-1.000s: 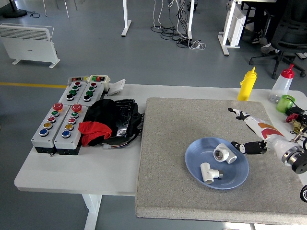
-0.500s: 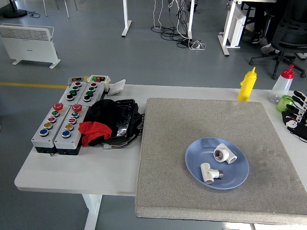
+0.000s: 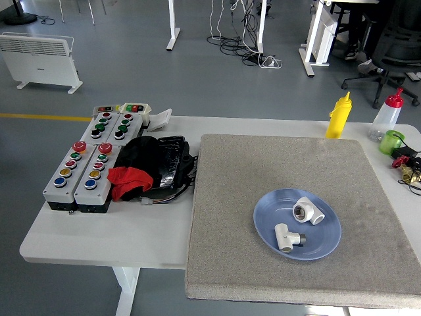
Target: Pick pipe place plate twice
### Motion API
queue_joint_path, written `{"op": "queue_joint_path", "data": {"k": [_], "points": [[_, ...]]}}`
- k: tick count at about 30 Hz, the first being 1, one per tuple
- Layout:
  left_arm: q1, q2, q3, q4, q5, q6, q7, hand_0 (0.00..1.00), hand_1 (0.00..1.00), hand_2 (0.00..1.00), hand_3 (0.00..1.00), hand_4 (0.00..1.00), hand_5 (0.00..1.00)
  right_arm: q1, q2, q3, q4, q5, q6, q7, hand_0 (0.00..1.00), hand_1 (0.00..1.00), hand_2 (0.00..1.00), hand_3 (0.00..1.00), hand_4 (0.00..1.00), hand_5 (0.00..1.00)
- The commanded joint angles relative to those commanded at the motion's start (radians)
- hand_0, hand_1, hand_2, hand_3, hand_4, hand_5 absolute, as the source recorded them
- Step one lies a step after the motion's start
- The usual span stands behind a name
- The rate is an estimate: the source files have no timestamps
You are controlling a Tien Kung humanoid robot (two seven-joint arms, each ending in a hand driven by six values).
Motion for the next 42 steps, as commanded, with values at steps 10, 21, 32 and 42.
{"op": "queue_joint_path", "data": {"k": [10,21,32,42], "points": [[-0.001,0.001,-0.003,0.000,0.002,-0.001,0.000,0.722,0.685,0.684,0.731,0.377,0.998,-0.040,0.024,0.026,0.016,0.175,-0.008,0.020,0.787,0.765,0.840,0.820,0.586,0.407],[0.017,-0.001,-0.015,-0.004,0.029,0.002,0.012,0.724,0.685,0.685,0.731,0.378,0.998,-0.066,0.027,0.019,0.019,0.186,-0.022,0.051,0.773,0.755,0.866,0.870,0.590,0.385],[0.026,-0.002,-0.026,-0.005,0.050,0.000,0.018,0.722,0.685,0.687,0.731,0.376,0.998,-0.071,0.032,0.007,0.012,0.183,-0.031,0.046,0.749,0.727,0.828,0.857,0.588,0.383],[0.026,-0.001,-0.020,-0.003,0.036,-0.002,0.010,0.722,0.685,0.687,0.729,0.376,0.998,-0.069,0.032,0.004,0.012,0.206,-0.015,0.007,0.725,0.686,0.739,0.791,0.589,0.382]]}}
